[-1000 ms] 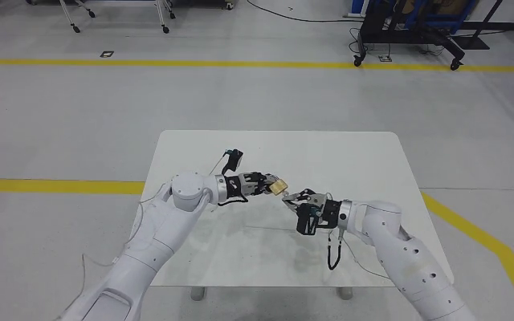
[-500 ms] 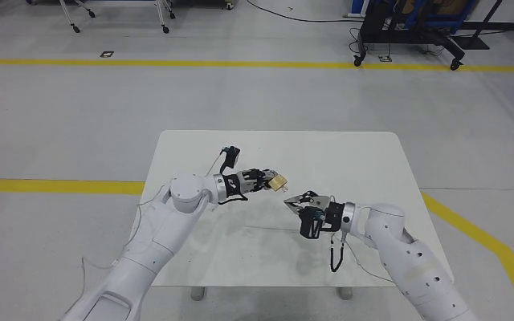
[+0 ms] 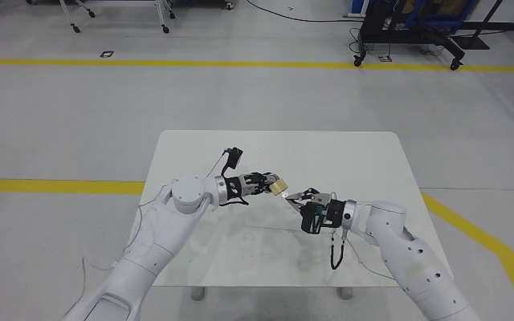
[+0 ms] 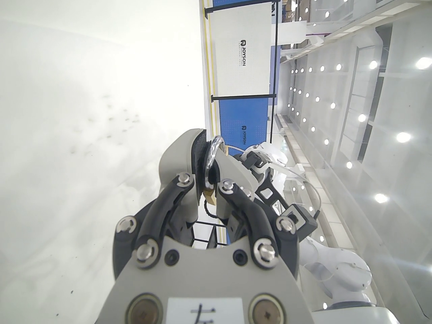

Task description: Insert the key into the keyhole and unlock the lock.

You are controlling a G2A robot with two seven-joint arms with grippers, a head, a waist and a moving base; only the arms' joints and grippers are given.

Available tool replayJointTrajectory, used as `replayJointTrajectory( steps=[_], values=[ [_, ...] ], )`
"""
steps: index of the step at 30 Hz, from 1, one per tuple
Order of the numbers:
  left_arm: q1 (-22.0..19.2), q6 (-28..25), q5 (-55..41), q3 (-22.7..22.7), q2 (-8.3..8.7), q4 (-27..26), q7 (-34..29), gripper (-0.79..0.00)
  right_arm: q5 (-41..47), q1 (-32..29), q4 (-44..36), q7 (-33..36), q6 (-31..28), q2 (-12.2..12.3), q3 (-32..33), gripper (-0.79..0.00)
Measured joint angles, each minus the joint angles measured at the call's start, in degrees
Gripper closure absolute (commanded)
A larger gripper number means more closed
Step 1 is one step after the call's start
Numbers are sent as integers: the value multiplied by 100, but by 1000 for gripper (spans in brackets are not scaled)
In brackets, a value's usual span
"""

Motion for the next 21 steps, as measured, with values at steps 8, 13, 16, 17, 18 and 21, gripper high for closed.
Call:
replayJointTrajectory(
  steps=[8, 13, 16, 17, 18, 21],
  values=[
    [6, -24, -157, -56, -17, 48, 77, 0, -29, 0, -71, 163, 175, 20, -1, -114],
    [69, 48, -521, -182, -63, 97, 664, 0, -250, -117, -280, 492, 441, 31, 13, -785],
    [100, 29, -519, -190, -95, 137, 1115, 0, -237, -113, -270, 466, 429, 31, 12, -785],
    [115, 2, -470, -165, -111, 138, 1286, 0, -237, -113, -270, 466, 429, 31, 12, -785],
    [125, -30, -420, -142, -123, 139, 1408, 0, -237, -113, -270, 466, 429, 31, 12, -785],
    [151, -99, -275, -44, -161, 165, 1671, 0, -237, -113, -270, 467, 429, 31, 12, -785]
  ],
)
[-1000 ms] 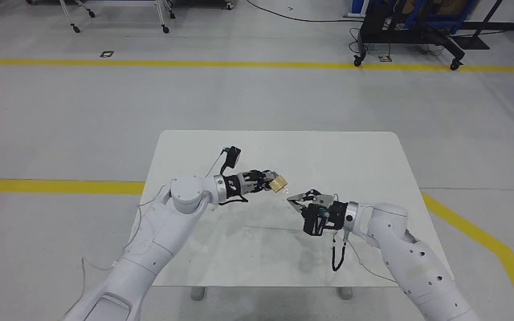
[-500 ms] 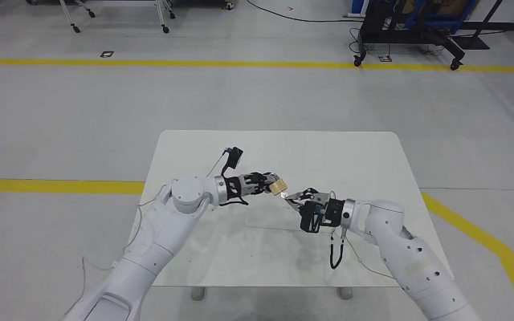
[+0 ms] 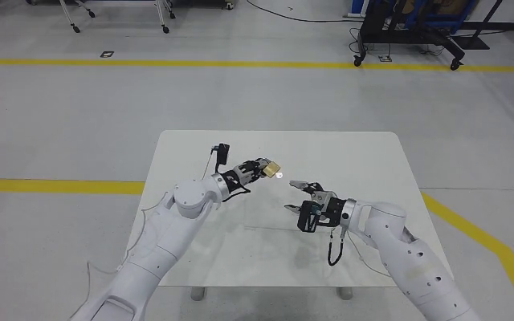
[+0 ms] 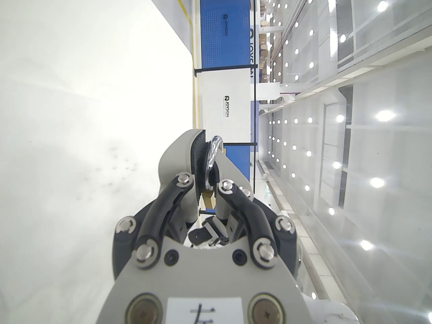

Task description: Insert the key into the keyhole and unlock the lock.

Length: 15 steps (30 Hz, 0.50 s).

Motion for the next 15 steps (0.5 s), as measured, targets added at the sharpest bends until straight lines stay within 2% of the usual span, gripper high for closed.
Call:
replayJointTrajectory(
  steps=[2, 7, 8, 9, 13, 15],
  values=[
    [-8, 34, 46, 52, -26, 65, 105, 0, -30, -26, -36, 82, 123, -6, -2, -785],
    [-90, 134, 0, 128, -81, 204, 58, 0, -536, -115, -173, 171, 892, -32, -222, -785],
    [-113, 147, -46, 134, -93, 238, -7, 0, -675, -122, -158, 212, 1104, -43, -281, -610],
    [-131, 154, -89, 132, -101, 268, -44, 0, -748, -130, -140, 235, 1275, -52, -317, -382],
    [-198, 155, -217, 120, -134, 397, -128, 0, -859, -127, 13, 244, 1829, -96, -452, -219],
    [-222, 139, -228, 127, -148, 445, -164, 0, -887, -74, 126, 279, 2000, -122, -523, -175]
  ],
)
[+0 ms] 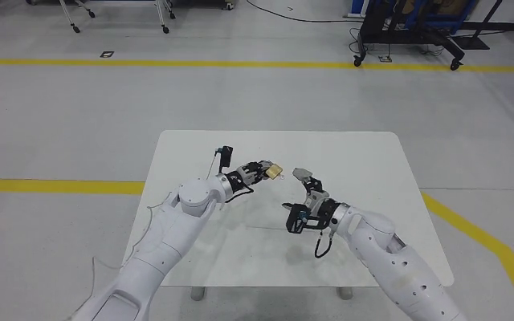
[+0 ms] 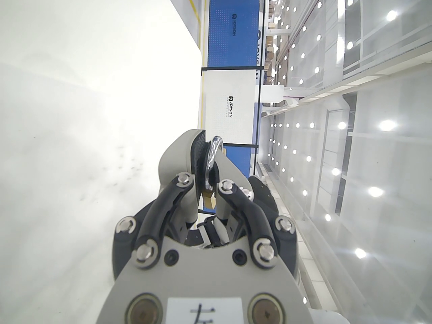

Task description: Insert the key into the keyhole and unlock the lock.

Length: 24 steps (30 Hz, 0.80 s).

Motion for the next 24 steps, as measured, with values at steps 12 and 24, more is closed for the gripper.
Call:
replayJointTrajectory(
  steps=[12, 24],
  values=[
    [-49, -34, 51, 21, -39, 107, -284, 0, -217, 157, 200, -54, 244, -68, -246, -117],
    [21, -58, 98, -52, -39, 26, -423, 0, -153, 129, 178, 8, 268, -88, -221, -185]
  ],
)
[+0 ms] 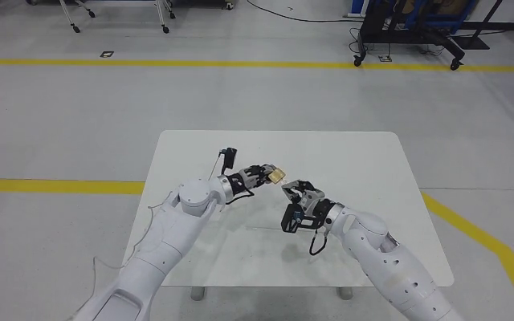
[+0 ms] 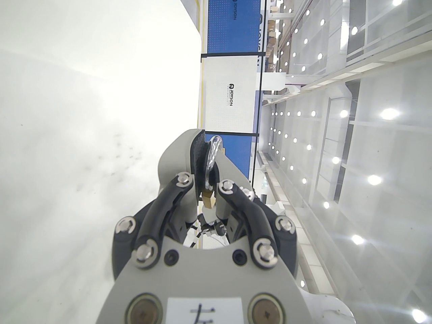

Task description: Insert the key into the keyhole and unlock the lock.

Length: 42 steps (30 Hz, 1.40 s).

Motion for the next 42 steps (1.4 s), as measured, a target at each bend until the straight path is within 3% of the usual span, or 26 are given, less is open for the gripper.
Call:
replayJointTrajectory(
  steps=[3, 6, 18, 19, 21, 30, 42],
  values=[
    [4, 4, 12, -11, -3, -3, -24, 0, -11, 0, -14, 44, 12, -6, 1, -243],
    [9, 11, 14, -24, -6, -8, -44, 0, 2, -11, -28, 57, 22, -10, 14, -243],
    [32, 21, 23, -76, -15, -37, -127, 0, -51, -65, -104, 108, 53, -23, 17, -139],
    [32, 24, 27, -79, -16, -37, -133, 0, -59, -67, -113, 123, 56, -27, 6, -120],
    [35, 19, 33, -87, -18, -40, -135, 0, -24, -63, -117, 123, 42, -35, -9, 0],
    [76, -64, 0, -141, -29, -54, -84, 0, 606, -4, 52, 22, -156, -61, 134, 0],
    [150, -597, 234, -114, -39, -117, -117, 0, 2367, 248, 625, -460, -1379, -91, 410, 0]
  ],
)
